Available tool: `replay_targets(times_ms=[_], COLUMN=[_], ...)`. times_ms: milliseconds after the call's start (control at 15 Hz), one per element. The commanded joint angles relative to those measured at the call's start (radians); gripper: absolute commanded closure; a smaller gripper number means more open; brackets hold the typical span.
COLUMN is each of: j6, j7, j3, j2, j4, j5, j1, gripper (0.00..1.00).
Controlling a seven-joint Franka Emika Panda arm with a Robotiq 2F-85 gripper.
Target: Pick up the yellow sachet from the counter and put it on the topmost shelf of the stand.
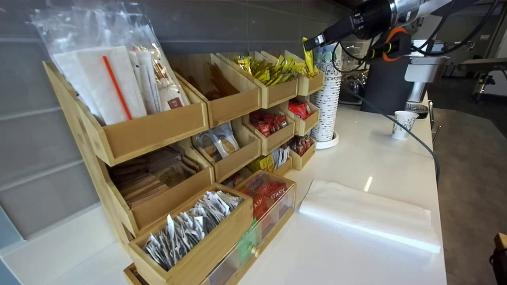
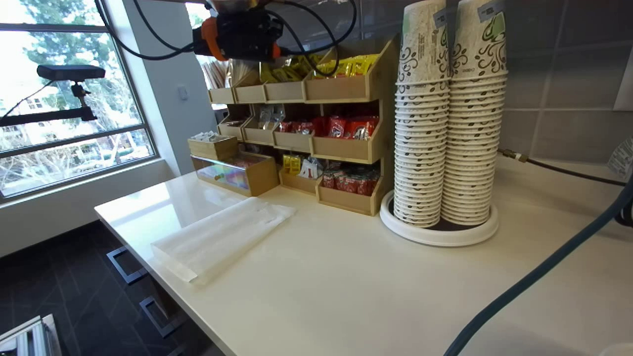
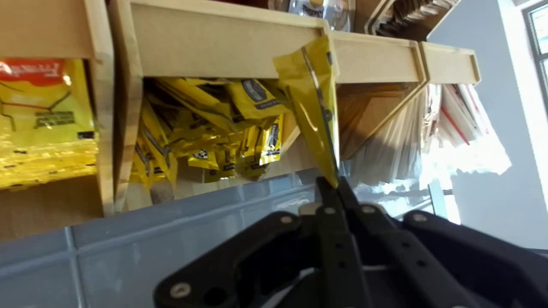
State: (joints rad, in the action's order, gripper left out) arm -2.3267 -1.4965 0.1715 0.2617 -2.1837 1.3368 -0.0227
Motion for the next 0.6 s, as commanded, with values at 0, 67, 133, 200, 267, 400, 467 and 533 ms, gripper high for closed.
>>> replay_targets(times_ms=[0, 67, 133, 200, 267, 400, 467, 533], j6=[0.053, 0.061, 0.062, 0.067, 0.064, 0.04, 0.027, 0.02], j7=[-0.097, -0.126, -0.153, -0.179, -0.203, -0.25, -0.272, -0.291], j3=[-0.026, -0.033, -0.042, -0.049, -0.057, -0.073, -0.08, -0.085], j2=[-0.006, -0.01, -0.013, -0.018, -0.023, -0.035, -0.041, -0.047], j4=[0.019, 0.023, 0.024, 0.027, 0.028, 0.034, 0.036, 0.039], j5=[0.116, 0.147, 0.18, 0.209, 0.235, 0.284, 0.307, 0.328], j1=[-0.001, -0.001, -0.002, -0.003, -0.006, -0.011, -0.013, -0.015], gripper=[0.99, 0.99, 0.99, 0.99, 0.99, 0.99, 0.99, 0.99])
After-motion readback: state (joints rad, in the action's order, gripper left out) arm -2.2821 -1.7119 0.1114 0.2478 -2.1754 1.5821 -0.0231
